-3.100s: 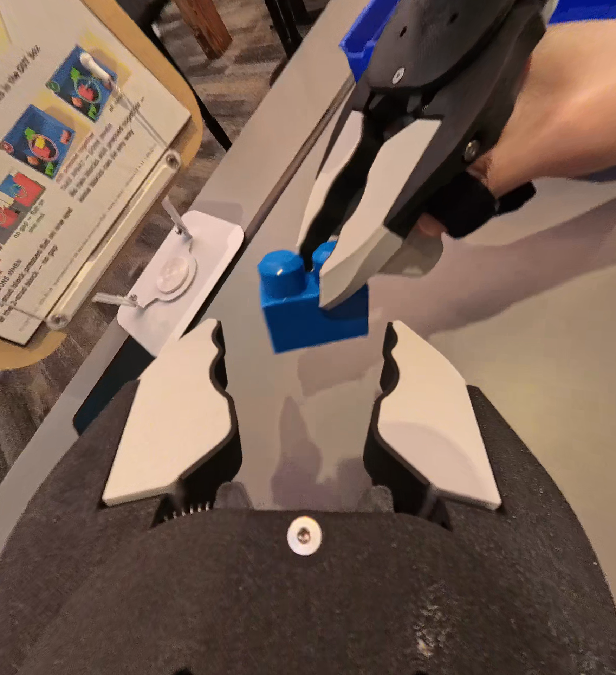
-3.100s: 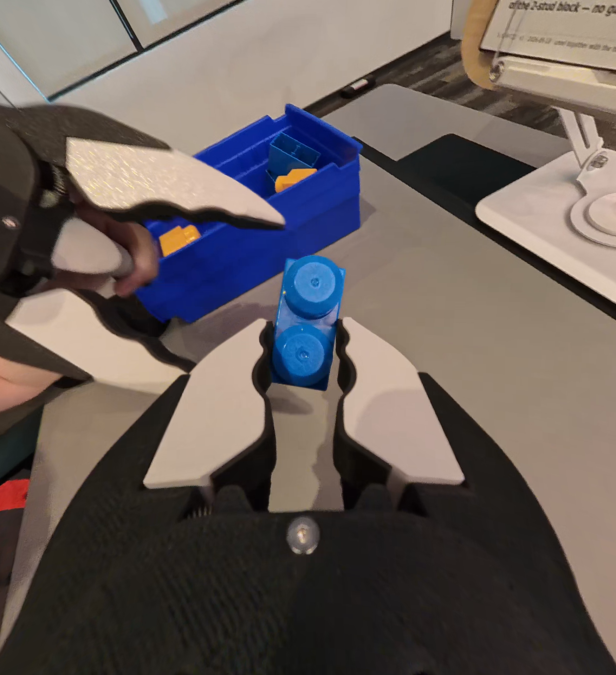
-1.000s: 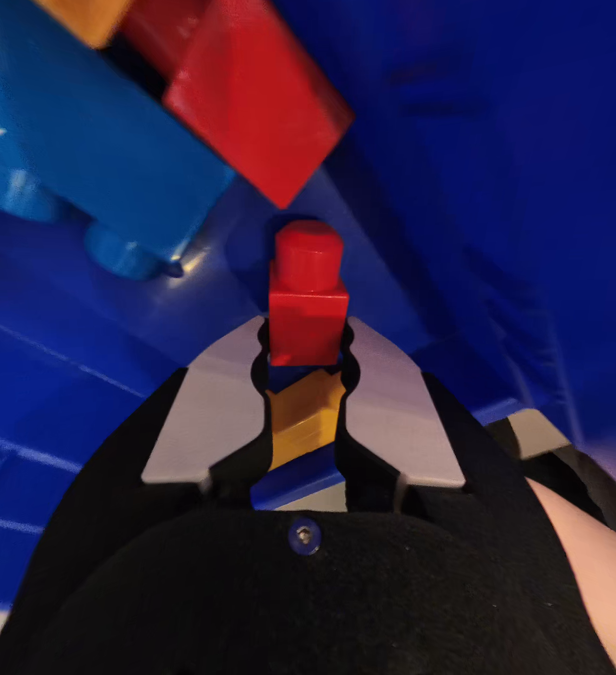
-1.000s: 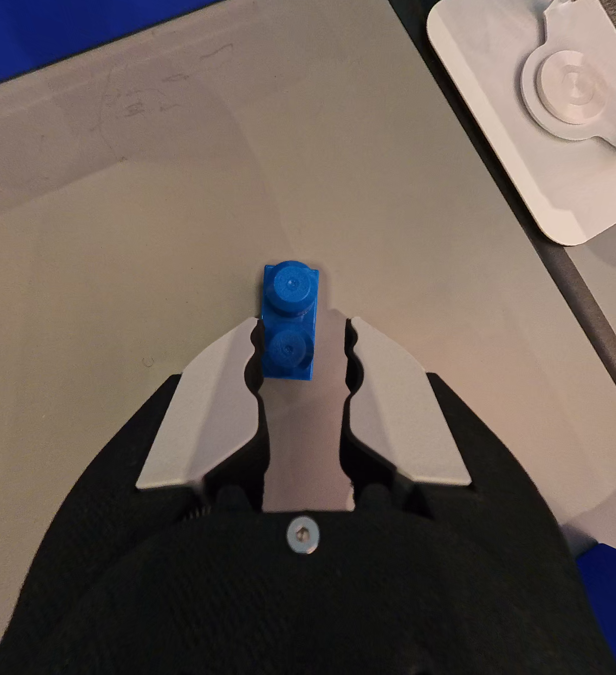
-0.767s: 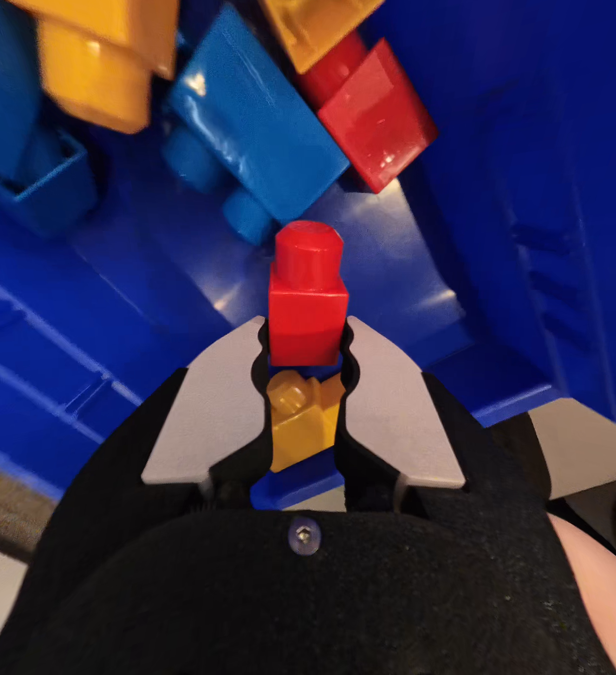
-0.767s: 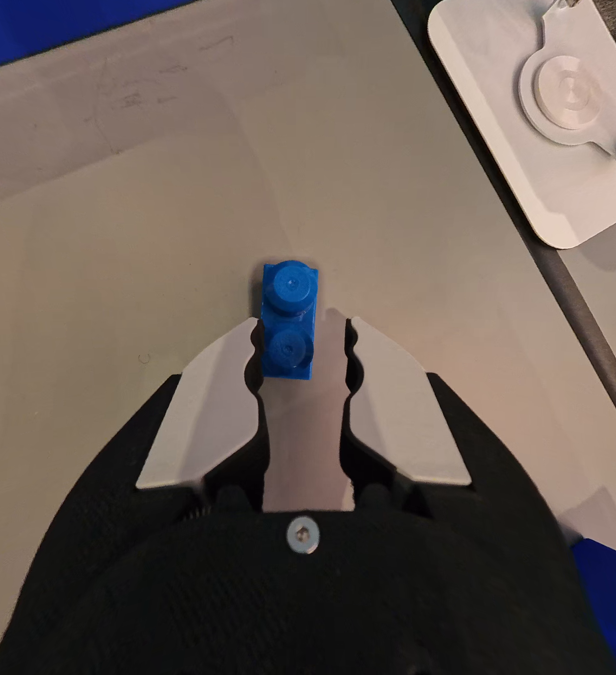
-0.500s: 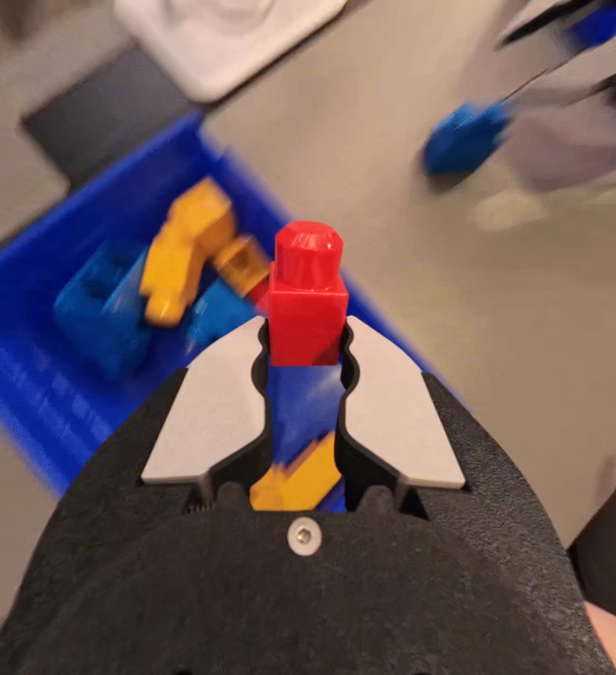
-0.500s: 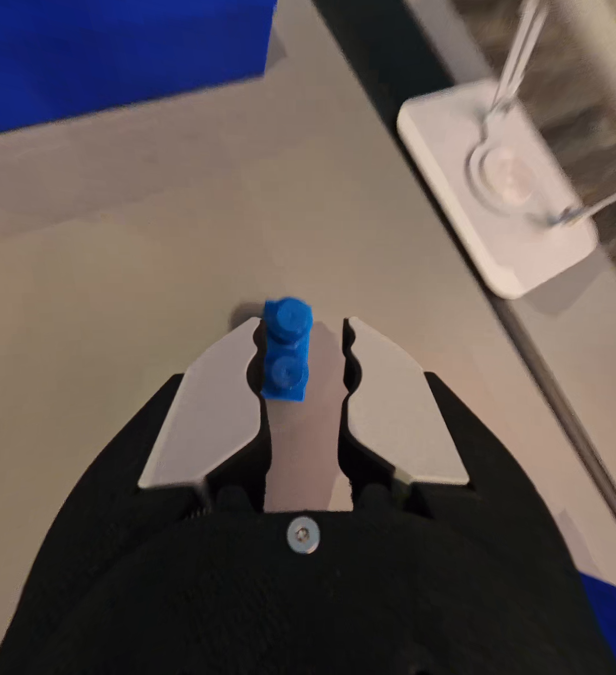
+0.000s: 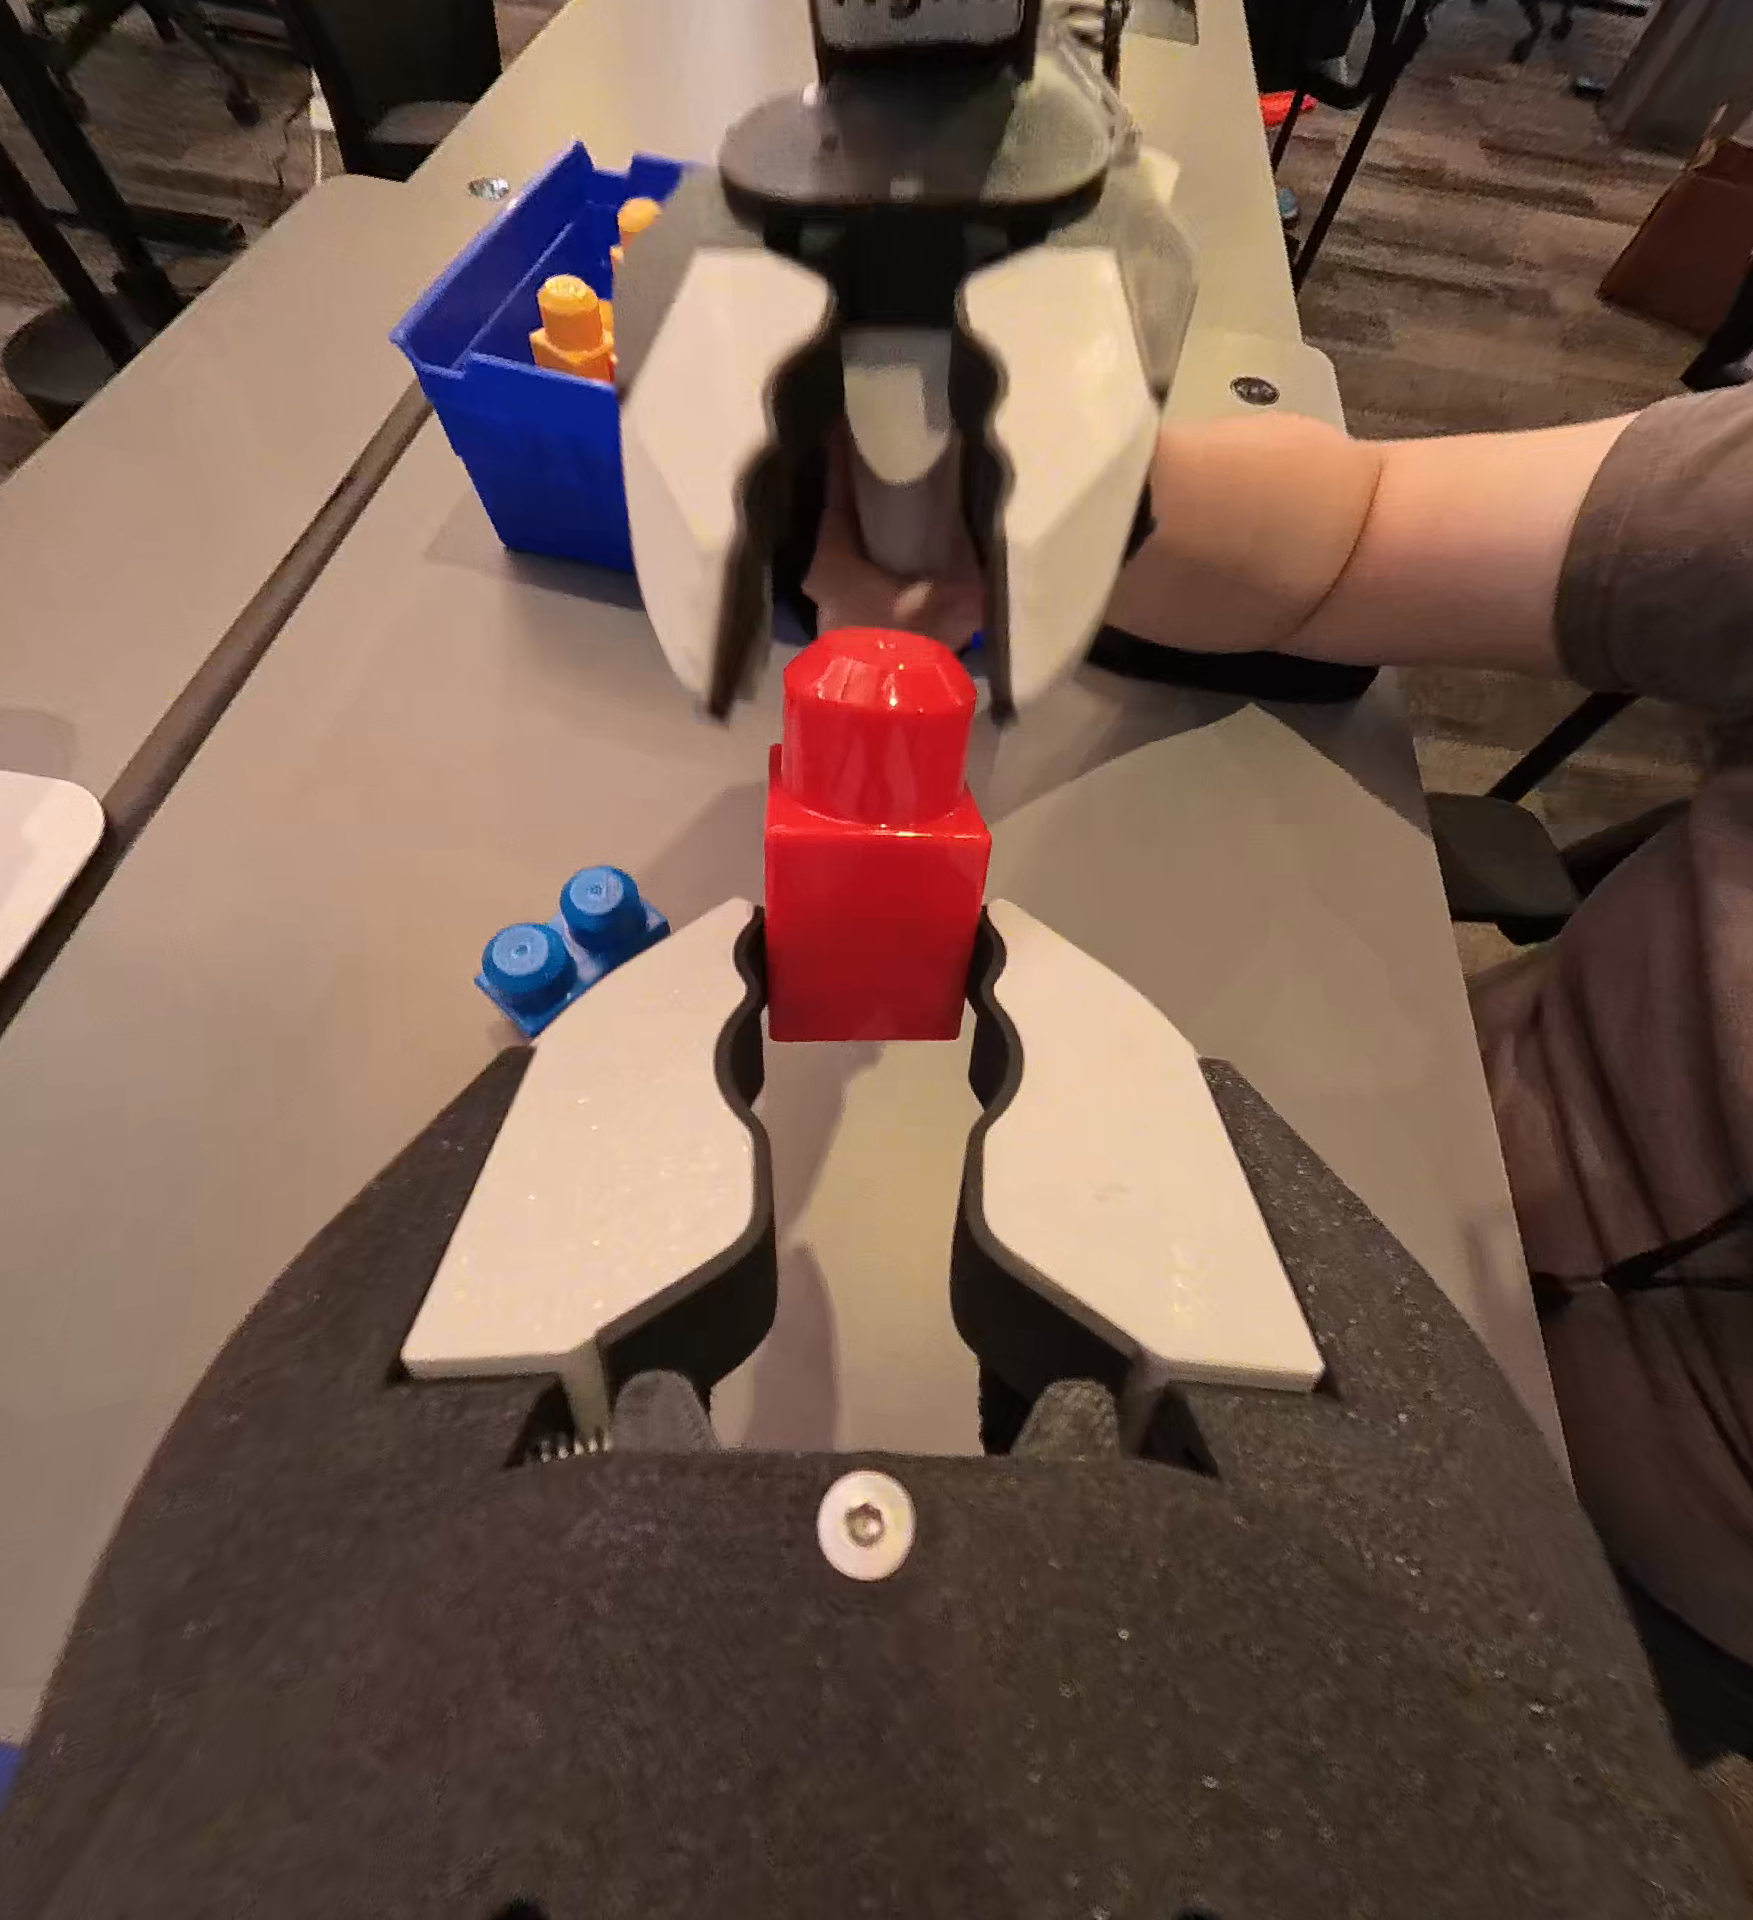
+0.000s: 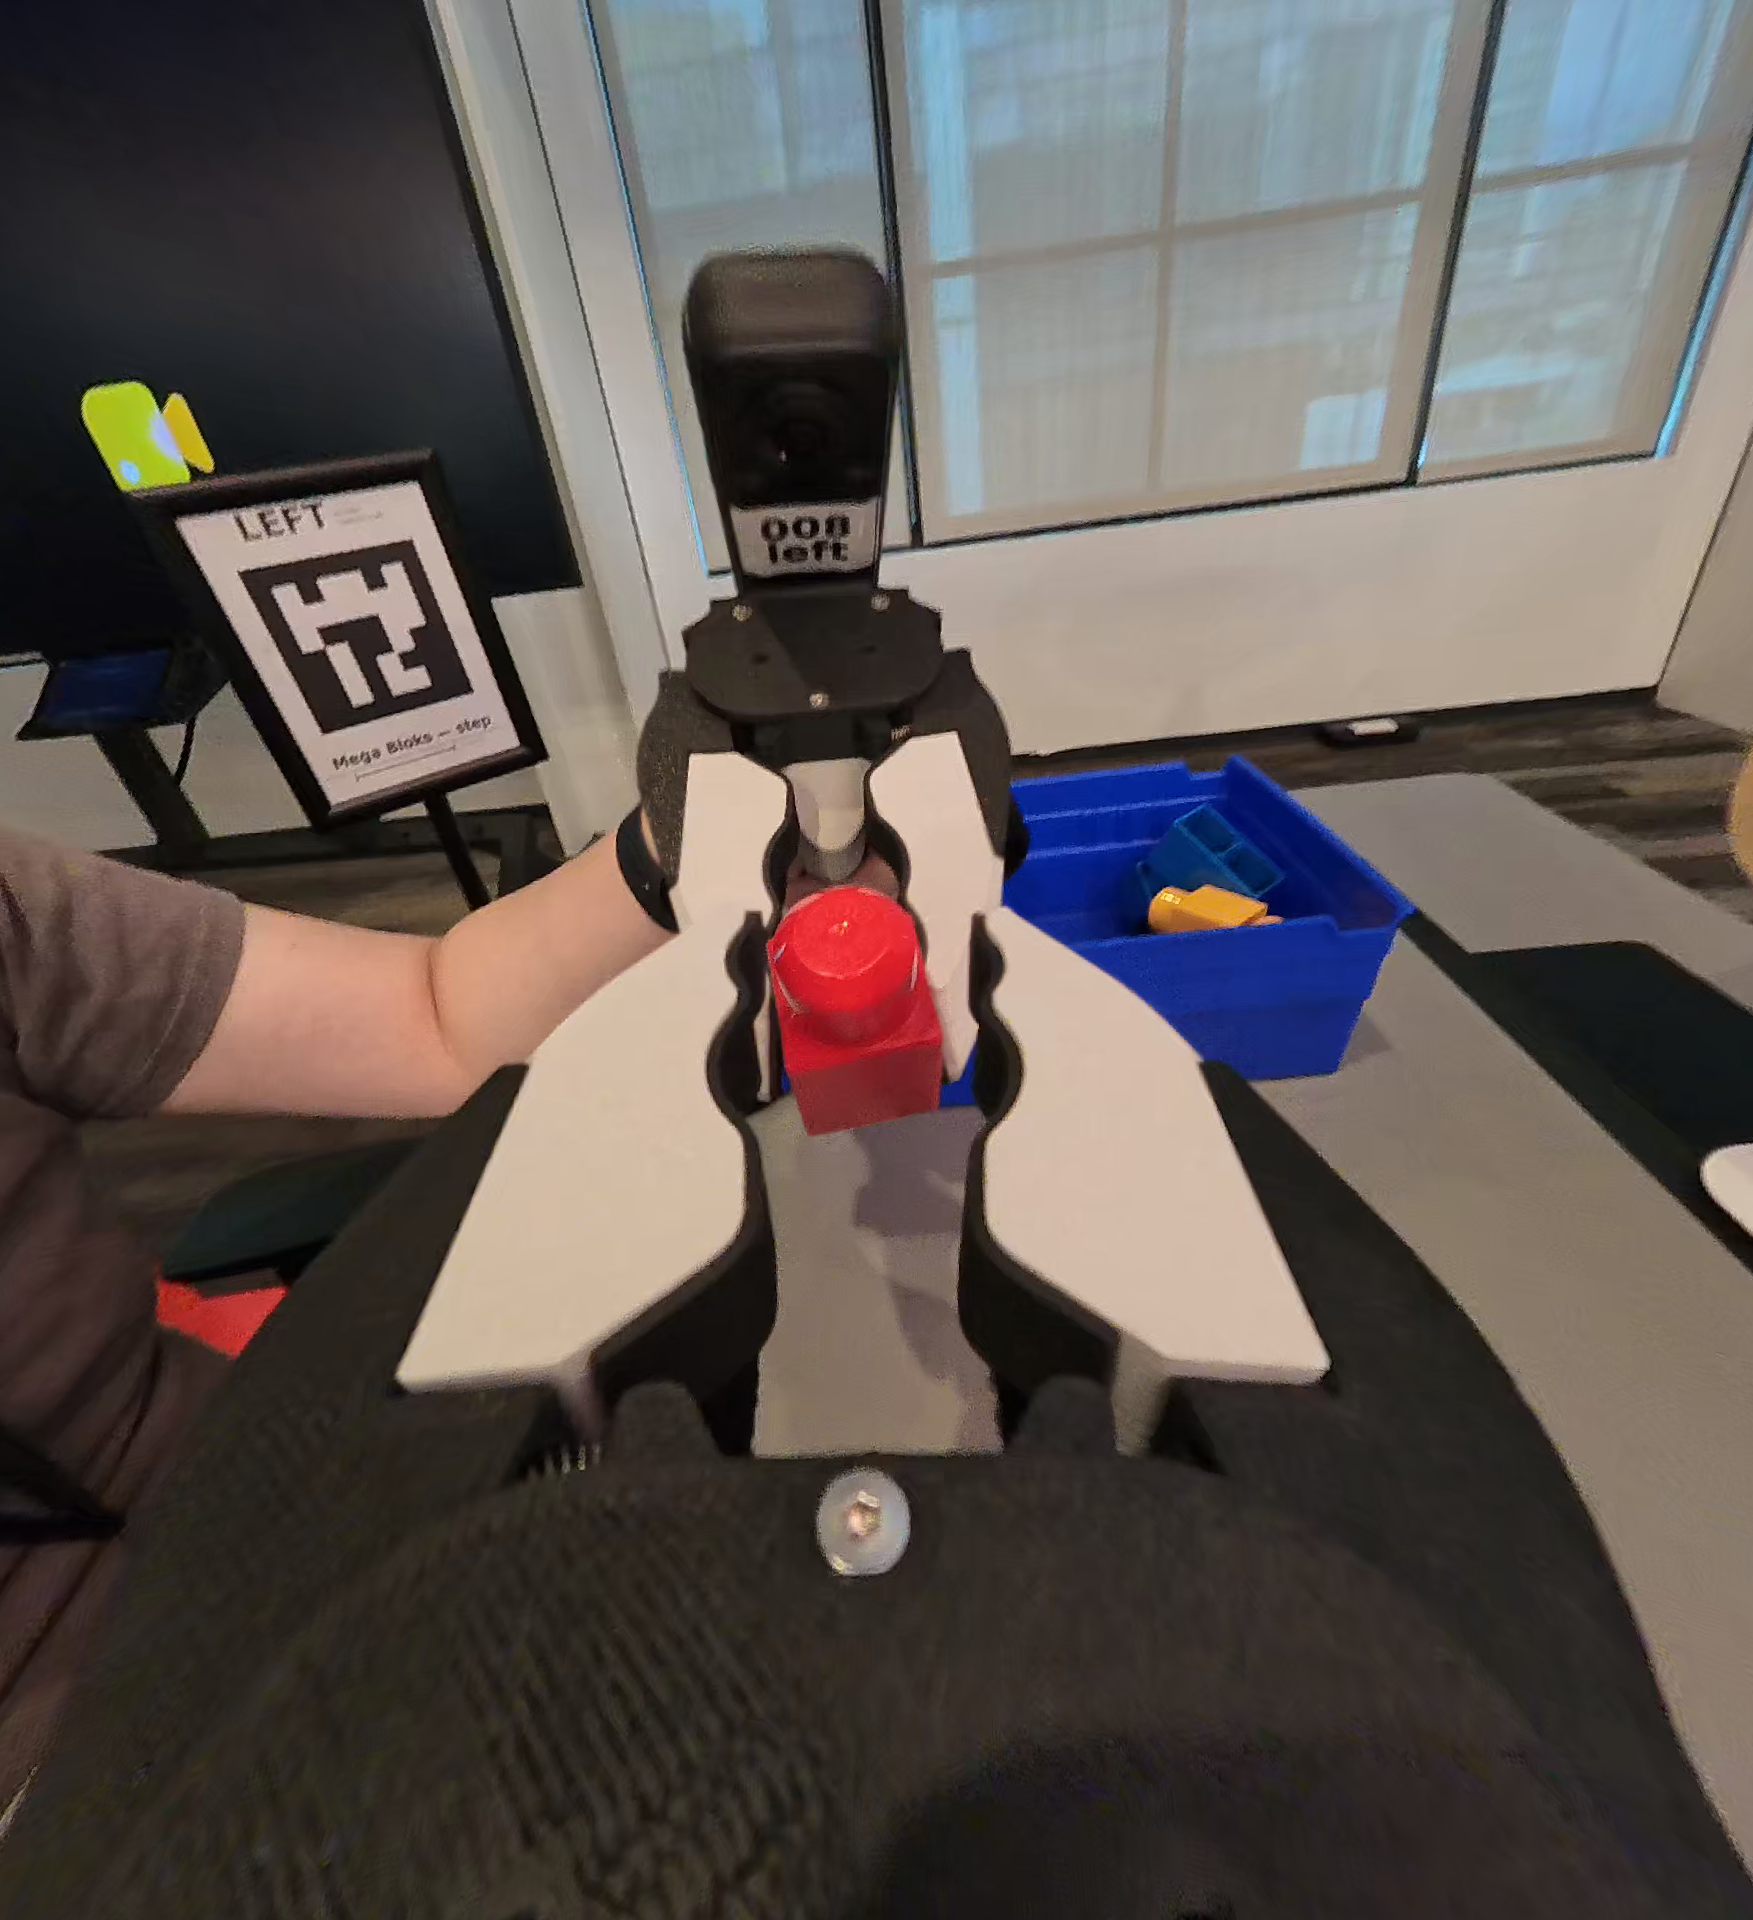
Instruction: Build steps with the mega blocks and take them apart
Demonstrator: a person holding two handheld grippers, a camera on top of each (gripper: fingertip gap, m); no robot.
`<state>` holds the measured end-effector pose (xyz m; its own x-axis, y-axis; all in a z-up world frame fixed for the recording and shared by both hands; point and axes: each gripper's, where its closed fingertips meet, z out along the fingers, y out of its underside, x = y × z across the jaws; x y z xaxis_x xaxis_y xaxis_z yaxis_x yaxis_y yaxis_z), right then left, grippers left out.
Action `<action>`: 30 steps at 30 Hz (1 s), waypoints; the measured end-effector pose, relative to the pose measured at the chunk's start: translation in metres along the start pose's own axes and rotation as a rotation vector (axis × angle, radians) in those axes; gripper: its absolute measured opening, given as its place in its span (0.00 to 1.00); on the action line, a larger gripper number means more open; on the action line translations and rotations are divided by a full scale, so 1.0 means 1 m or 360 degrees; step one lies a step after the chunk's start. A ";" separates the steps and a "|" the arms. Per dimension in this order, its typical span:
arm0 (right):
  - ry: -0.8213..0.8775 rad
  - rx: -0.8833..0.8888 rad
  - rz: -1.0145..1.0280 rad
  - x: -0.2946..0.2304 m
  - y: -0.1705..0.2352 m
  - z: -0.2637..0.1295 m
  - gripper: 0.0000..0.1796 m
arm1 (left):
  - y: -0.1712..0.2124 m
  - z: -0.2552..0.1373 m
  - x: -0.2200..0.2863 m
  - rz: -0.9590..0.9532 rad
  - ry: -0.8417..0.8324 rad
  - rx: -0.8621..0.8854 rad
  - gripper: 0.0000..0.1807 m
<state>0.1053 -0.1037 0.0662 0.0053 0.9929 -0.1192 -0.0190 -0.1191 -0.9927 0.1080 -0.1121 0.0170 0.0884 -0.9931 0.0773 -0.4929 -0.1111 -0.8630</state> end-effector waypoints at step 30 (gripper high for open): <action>0.1527 -0.1100 0.0246 0.183 0.166 -0.110 0.18 | -0.063 -0.081 -0.001 0.0032 -0.0057 0.0939 0.35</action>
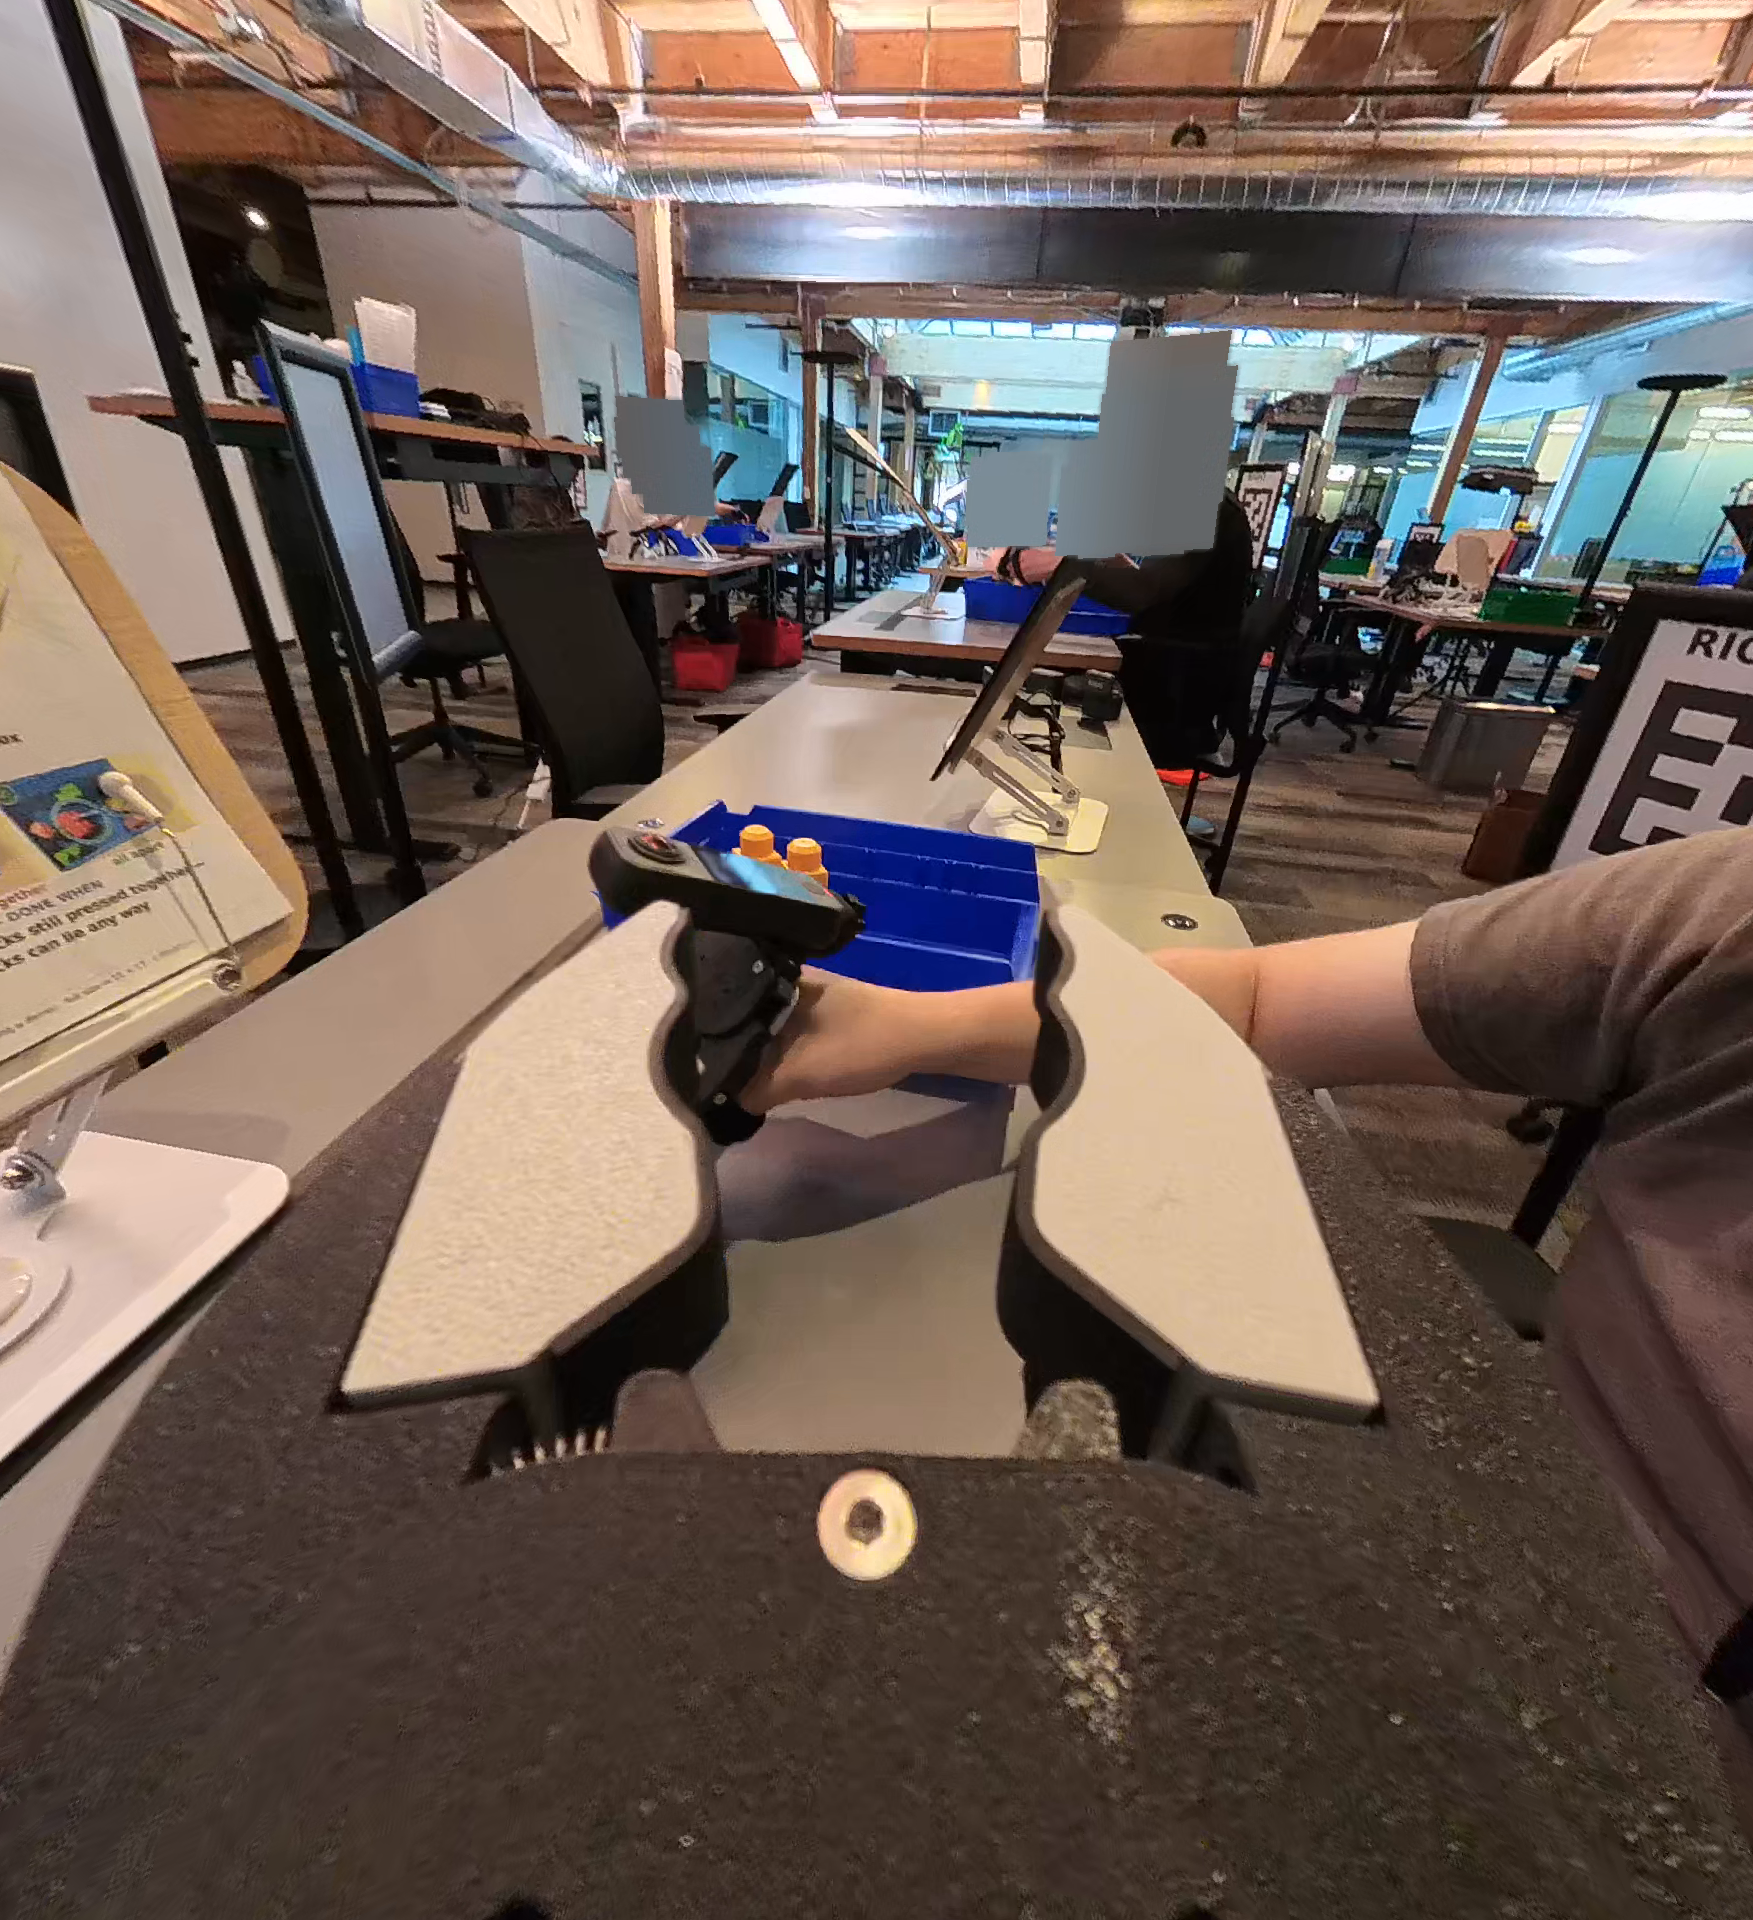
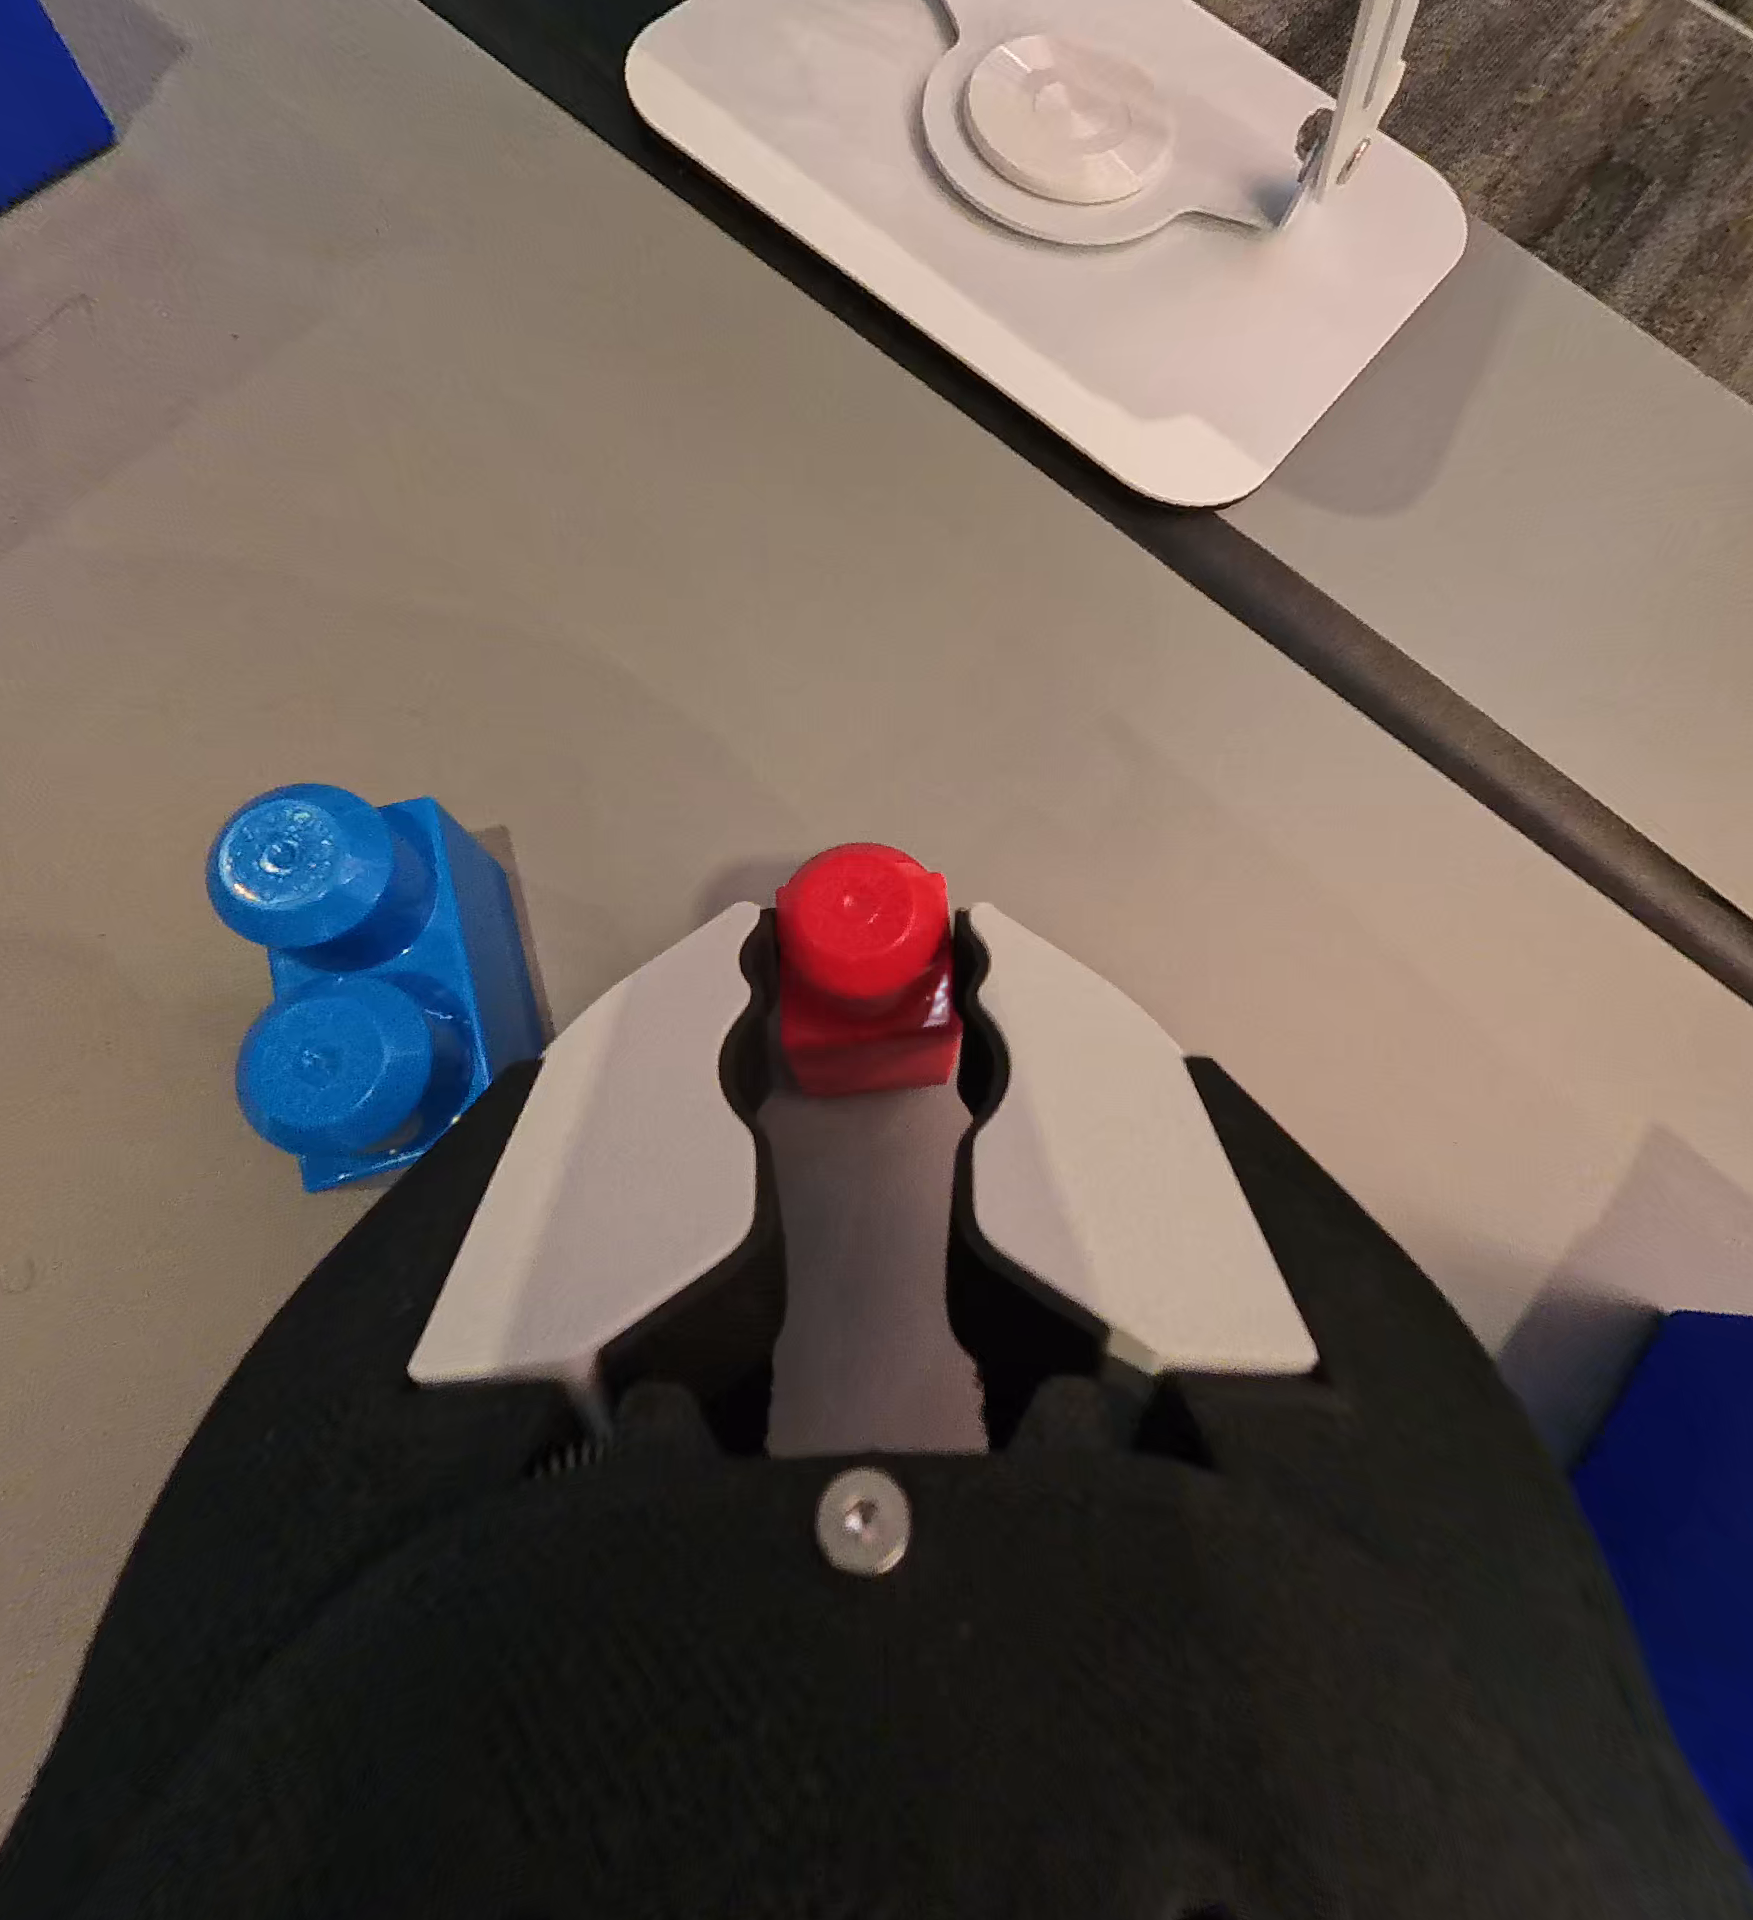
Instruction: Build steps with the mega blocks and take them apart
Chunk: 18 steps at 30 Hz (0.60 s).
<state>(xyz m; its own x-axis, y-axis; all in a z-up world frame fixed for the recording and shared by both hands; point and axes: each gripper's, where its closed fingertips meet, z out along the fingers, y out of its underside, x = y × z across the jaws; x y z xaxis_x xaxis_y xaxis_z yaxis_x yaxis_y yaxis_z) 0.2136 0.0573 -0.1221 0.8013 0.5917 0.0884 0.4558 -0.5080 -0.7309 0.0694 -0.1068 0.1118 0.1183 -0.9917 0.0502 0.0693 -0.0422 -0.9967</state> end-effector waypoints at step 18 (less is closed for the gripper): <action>-0.0515 -0.0216 -0.0362 -0.087 0.012 -0.012 0.20 | -0.007 -0.014 -0.007 0.0109 -0.0124 -0.0007 0.37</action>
